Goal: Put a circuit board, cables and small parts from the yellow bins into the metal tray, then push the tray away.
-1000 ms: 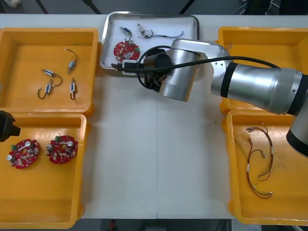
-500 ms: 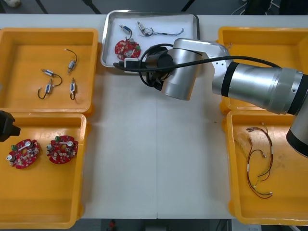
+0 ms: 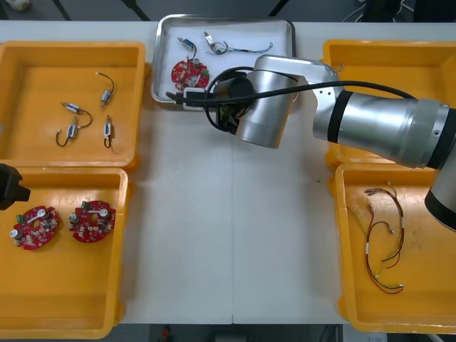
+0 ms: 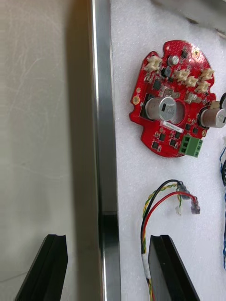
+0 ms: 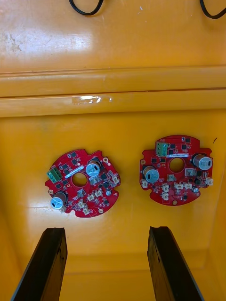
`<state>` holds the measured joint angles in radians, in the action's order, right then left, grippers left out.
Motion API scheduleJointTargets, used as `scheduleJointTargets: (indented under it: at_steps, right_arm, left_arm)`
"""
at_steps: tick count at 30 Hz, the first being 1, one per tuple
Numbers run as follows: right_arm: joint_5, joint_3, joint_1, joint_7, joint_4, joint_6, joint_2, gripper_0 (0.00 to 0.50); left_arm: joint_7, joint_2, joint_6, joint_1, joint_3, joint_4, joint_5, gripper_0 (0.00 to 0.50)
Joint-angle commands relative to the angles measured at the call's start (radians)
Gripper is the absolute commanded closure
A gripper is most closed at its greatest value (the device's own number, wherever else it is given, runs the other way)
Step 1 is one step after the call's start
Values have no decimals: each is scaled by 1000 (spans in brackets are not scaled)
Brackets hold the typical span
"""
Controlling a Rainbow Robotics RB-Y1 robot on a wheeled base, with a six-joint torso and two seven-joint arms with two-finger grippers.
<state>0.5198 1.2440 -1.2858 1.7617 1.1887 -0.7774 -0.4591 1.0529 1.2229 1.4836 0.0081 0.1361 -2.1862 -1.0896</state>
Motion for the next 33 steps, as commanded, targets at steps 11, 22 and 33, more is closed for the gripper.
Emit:
scheduleJointTargets:
  at_steps: [11, 22, 33]
  right_arm:
    - [132, -236, -24, -44, 396, -493, -128, 0]
    - [138, -425, 140, -326, 721, -764, -247, 0]
    - [256, -623, 336, -640, 950, -869, -428, 0]
  left_arm:
    - [-17, 50, -9, 18, 33, -3, -7, 0]
    - [-17, 50, -9, 18, 33, -3, -7, 0]
    - [-17, 50, -9, 18, 33, -3, -7, 0]
